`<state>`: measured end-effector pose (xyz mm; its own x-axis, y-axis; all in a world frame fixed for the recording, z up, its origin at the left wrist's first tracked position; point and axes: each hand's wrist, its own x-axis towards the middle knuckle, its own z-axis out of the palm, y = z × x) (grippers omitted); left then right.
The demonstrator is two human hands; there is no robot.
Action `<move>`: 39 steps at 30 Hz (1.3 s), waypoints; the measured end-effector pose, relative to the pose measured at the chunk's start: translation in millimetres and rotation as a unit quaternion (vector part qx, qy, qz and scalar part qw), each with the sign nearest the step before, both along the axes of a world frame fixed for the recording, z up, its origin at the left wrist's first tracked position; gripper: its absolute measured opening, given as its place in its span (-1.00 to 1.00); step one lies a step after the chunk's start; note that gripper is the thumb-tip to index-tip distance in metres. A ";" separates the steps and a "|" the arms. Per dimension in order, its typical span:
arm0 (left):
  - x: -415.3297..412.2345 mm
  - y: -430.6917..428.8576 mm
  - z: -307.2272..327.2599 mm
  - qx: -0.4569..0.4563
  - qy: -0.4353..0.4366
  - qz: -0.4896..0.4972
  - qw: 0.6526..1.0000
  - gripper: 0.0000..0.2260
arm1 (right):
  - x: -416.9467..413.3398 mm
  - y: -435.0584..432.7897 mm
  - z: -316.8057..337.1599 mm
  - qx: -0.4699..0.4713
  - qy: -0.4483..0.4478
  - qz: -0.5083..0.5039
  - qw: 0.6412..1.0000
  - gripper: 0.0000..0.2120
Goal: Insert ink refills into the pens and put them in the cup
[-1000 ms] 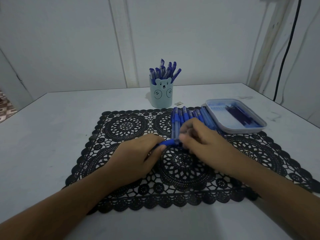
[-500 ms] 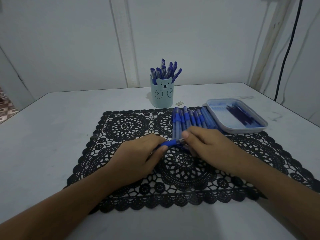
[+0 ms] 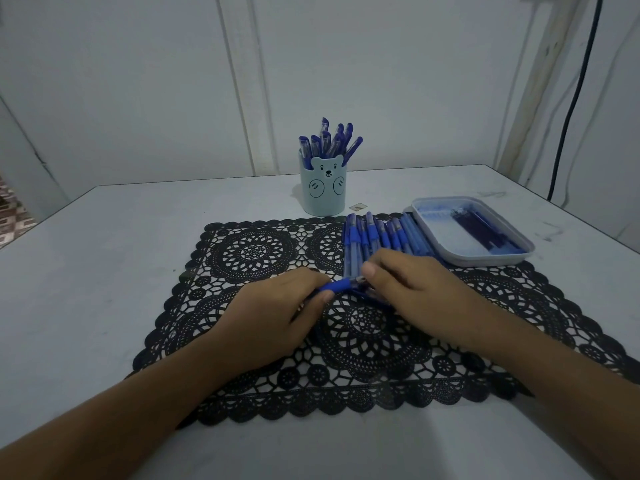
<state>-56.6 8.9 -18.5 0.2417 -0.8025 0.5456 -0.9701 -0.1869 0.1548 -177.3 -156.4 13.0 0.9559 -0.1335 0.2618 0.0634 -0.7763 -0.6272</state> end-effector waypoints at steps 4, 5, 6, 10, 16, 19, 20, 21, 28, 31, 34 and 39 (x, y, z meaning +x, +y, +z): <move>-0.6 1.2 0.6 0.003 -0.015 0.000 1.000 -0.71 | 0.6 -1.8 -1.1 -0.019 0.000 0.021 1.000 -0.82; -0.9 1.6 1.3 0.003 -0.020 -0.001 1.000 -0.70 | 1.1 -1.8 -1.1 -0.025 -0.002 0.018 1.000 -0.80; -1.2 2.0 2.1 0.002 -0.026 -0.001 1.000 -0.70 | 1.5 -1.9 -1.3 -0.027 -0.002 0.015 1.000 -0.80; -2.0 1.6 4.3 -0.003 -0.062 0.011 0.998 -0.73 | 2.4 -1.7 -3.2 -0.018 -0.004 0.009 1.000 -0.79; 0.9 -0.1 -0.2 -0.048 -0.040 0.031 0.998 -0.75 | 2.0 -6.8 0.5 -0.023 -0.013 -0.083 0.996 -0.72; 3.7 -0.3 -2.5 -0.067 -0.006 0.045 0.997 -0.75 | 0.3 -12.6 -1.1 -0.178 0.033 -0.097 0.979 -0.73; 4.1 -0.4 -2.9 -0.067 -0.003 0.047 0.997 -0.75 | 0.1 -13.0 -3.0 -0.224 0.048 -0.084 0.970 -0.73; 4.2 -0.5 -3.1 -0.065 -0.003 0.047 0.997 -0.76 | 0.0 -13.0 -5.5 -0.250 0.060 -0.071 0.964 -0.73; 4.6 -0.2 -2.6 -0.055 -0.004 0.046 0.997 -0.75 | -1.3 -13.9 1.3 -0.129 0.046 -0.055 0.989 -0.91; 5.3 0.0 -2.7 -0.053 -0.006 0.043 0.998 -0.74 | -1.7 -17.3 9.0 -0.026 0.017 -0.053 0.998 -0.88; 5.4 0.4 -2.5 -0.055 -0.006 0.037 0.998 -0.74 | 0.1 -17.6 9.3 0.035 -0.029 -0.067 0.997 -0.86; 5.5 -0.6 -2.8 -0.060 -0.004 0.035 0.998 -0.74 | 2.7 -16.6 6.0 0.086 -0.036 -0.070 0.993 -0.88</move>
<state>-51.1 8.3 -21.4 0.2907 -0.7120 0.6392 -0.9565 -0.2349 0.1733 -174.6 -173.0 19.1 0.9042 -0.3135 0.2901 0.0110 -0.6618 -0.7496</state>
